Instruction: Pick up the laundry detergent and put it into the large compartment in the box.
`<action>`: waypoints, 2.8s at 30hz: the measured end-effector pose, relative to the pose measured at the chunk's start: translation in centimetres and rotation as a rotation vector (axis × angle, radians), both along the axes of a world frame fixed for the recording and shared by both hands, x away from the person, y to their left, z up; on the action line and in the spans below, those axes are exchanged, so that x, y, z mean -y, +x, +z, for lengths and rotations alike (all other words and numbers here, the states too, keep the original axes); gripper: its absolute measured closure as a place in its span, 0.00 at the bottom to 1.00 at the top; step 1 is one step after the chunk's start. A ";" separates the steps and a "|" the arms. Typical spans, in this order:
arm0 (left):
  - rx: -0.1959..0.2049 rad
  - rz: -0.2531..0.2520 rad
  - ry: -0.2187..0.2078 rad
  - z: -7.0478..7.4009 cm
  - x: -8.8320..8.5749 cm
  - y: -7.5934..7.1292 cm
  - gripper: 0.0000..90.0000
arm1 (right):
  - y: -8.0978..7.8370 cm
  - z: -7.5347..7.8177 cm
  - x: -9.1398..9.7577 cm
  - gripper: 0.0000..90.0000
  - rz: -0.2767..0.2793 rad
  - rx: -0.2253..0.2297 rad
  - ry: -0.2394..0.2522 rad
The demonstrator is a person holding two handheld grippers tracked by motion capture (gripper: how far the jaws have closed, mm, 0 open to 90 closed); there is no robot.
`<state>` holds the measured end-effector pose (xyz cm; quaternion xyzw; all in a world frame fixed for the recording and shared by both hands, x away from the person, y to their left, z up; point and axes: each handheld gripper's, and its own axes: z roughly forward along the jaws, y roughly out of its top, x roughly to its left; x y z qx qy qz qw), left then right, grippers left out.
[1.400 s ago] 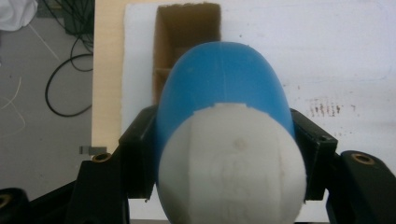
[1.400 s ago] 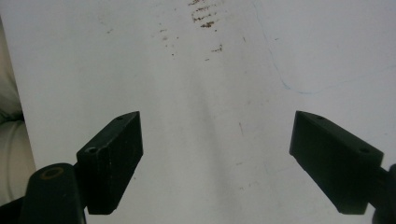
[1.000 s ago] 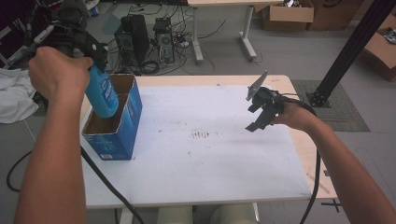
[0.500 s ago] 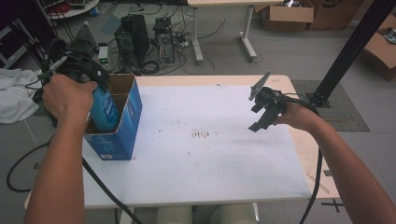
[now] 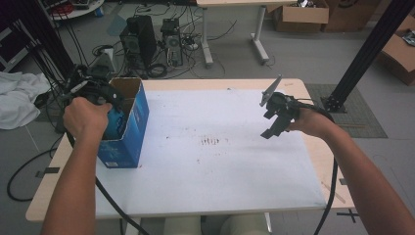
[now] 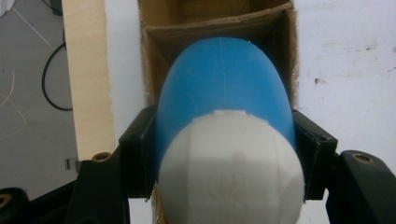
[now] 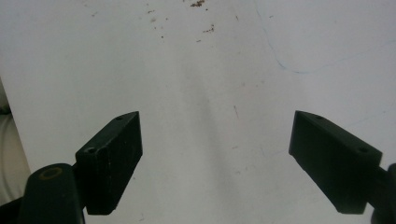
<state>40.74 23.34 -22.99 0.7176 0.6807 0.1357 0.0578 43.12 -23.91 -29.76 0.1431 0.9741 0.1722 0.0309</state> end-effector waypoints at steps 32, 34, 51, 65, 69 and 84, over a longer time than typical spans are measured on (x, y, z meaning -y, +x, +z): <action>-0.049 -0.017 -0.024 -4.9 -0.8 0.5 0.42 | 0.2 -0.9 0.1 0.19 -0.010 -0.017 -0.002; -0.051 -0.016 -0.025 -4.9 -0.9 0.4 0.42 | 0.2 -0.9 0.1 0.19 -0.012 -0.018 0.001; -0.060 -0.019 -0.041 -4.9 -0.8 0.5 0.39 | 0.2 -0.9 -0.1 0.19 -0.005 -0.017 0.000; -0.021 -0.014 -0.053 -4.0 -0.9 0.2 0.38 | 0.1 -1.0 -0.3 0.19 -0.003 -0.023 -0.002; -0.002 -0.020 -0.057 -3.4 -0.8 0.1 0.37 | 0.1 -0.9 -0.2 0.19 -0.004 -0.020 0.000; 0.043 -0.043 -0.062 -0.8 -0.5 -0.5 0.35 | -0.2 -0.6 0.0 0.19 -0.006 -0.017 0.005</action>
